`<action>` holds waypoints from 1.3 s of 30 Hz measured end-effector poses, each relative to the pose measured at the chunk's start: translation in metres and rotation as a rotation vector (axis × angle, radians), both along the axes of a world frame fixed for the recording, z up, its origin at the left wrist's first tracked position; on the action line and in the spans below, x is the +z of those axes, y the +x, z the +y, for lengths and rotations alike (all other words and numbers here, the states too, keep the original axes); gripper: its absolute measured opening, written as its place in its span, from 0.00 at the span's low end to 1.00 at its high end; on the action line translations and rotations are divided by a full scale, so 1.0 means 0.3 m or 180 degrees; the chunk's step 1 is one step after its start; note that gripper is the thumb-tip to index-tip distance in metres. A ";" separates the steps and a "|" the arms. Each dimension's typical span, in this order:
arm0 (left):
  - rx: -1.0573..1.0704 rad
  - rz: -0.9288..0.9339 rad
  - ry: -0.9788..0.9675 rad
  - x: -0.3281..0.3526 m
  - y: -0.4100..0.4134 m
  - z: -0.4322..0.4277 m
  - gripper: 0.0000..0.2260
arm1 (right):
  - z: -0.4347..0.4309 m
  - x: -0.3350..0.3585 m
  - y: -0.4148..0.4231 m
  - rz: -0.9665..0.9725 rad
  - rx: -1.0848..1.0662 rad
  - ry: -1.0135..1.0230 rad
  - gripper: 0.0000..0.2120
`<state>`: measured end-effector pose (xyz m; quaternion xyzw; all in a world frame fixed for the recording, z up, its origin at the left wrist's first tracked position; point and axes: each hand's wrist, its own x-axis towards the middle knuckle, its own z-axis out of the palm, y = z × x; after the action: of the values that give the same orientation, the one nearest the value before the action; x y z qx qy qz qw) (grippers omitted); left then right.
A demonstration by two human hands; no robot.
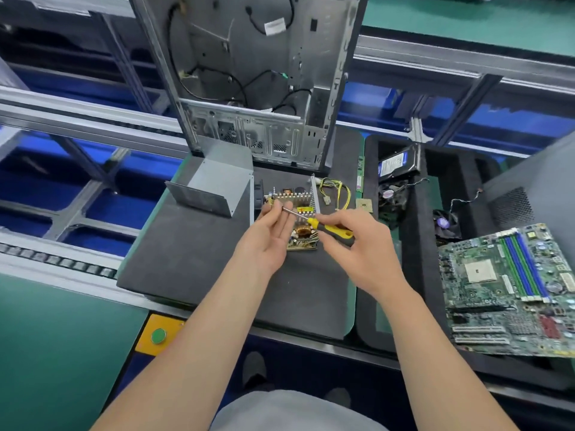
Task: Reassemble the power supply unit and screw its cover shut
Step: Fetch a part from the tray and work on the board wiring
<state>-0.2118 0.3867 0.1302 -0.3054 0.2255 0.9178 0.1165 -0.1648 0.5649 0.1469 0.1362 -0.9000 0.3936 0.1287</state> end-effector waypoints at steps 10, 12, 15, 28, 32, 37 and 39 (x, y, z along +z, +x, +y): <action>-0.0137 -0.0401 0.0354 0.000 0.010 0.013 0.05 | 0.012 0.058 -0.012 -0.0200 -0.0089 0.0279 0.09; -0.0203 -0.0425 0.0367 -0.005 0.010 0.016 0.05 | 0.008 0.062 -0.017 -0.0302 -0.0153 0.0328 0.08; -0.0306 -0.0456 0.0357 -0.008 0.009 0.018 0.08 | 0.006 0.071 -0.017 -0.0264 -0.0168 0.0483 0.08; -0.0521 -0.0328 0.0221 -0.012 0.017 0.011 0.10 | 0.040 0.052 0.000 -0.0441 -0.0369 0.0080 0.09; -0.0506 -0.0429 0.0152 -0.025 0.021 0.011 0.07 | 0.045 0.047 0.008 -0.0525 -0.0375 -0.0026 0.10; -0.0552 -0.0376 -0.0021 -0.031 0.028 0.023 0.05 | 0.053 0.047 0.009 -0.0586 -0.0372 -0.0152 0.10; -0.0605 -0.0288 -0.0117 -0.033 0.033 0.027 0.03 | 0.056 0.046 0.009 -0.0641 -0.0411 -0.0276 0.09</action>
<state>-0.2019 0.3947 0.1202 -0.3258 0.2647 0.8836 0.2074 -0.1622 0.5818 0.1608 0.0320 -0.8974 0.4347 0.0686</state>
